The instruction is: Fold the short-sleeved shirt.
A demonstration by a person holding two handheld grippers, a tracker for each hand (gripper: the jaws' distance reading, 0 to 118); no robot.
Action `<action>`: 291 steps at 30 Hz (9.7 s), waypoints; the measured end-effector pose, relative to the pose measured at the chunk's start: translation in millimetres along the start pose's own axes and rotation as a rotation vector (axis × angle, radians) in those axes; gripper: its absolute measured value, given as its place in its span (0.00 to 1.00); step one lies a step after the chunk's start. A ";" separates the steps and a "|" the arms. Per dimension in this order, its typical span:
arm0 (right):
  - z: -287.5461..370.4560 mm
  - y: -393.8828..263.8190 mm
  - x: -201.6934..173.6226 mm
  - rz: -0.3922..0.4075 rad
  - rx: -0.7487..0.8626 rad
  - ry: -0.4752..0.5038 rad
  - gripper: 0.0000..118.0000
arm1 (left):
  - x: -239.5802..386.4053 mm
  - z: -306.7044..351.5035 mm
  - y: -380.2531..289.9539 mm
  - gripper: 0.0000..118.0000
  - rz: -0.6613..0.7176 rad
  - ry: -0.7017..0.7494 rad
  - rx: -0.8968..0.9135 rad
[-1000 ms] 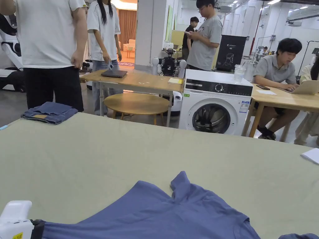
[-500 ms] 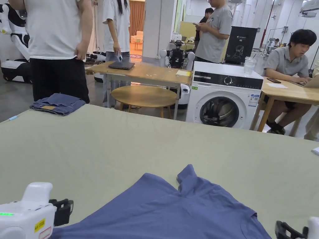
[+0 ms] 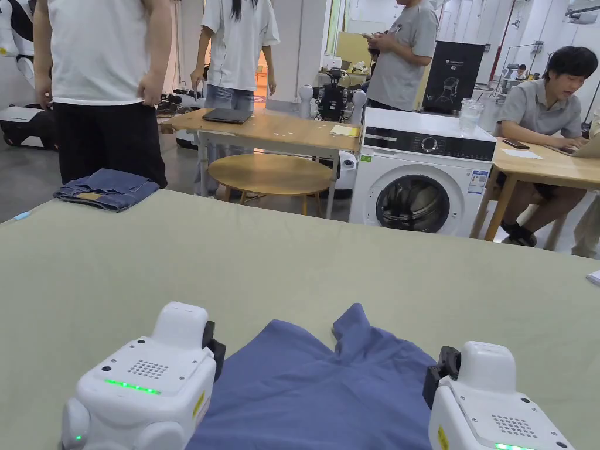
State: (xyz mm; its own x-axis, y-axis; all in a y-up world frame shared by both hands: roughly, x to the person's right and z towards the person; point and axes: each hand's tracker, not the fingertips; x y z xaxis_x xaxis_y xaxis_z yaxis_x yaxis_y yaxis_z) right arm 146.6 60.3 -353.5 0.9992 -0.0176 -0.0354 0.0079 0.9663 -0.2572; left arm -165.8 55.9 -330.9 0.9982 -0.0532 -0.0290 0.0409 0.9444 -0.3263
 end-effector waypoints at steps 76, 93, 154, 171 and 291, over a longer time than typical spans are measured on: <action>-301.9 -11.5 38.4 0.221 -0.670 0.266 0.01 | -135.0 -38.6 -75.7 0.00 0.334 0.156 -0.623; -148.0 189.4 107.1 0.083 -0.099 0.009 0.01 | -139.0 -23.6 105.9 0.00 0.177 0.052 -0.198; -6.1 185.6 155.8 0.188 0.097 -0.199 0.01 | -102.1 -23.9 177.1 0.00 0.024 0.011 -0.009; 77.7 23.8 158.8 0.087 -0.173 -0.152 0.01 | -97.9 55.1 -3.6 0.00 0.094 -0.067 -0.253; 16.2 -14.4 187.1 -0.057 -0.476 -0.003 0.05 | -95.6 -20.9 -15.7 0.00 0.166 -0.112 -0.484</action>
State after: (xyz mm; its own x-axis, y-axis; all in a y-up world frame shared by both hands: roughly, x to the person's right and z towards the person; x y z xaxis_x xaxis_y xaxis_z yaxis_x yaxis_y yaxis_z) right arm 334.1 47.3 -340.7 0.9978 -0.0659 -0.0055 0.0451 0.7391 -0.6721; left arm -262.8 39.4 -342.8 0.9892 0.1446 -0.0246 -0.1171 0.6777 -0.7259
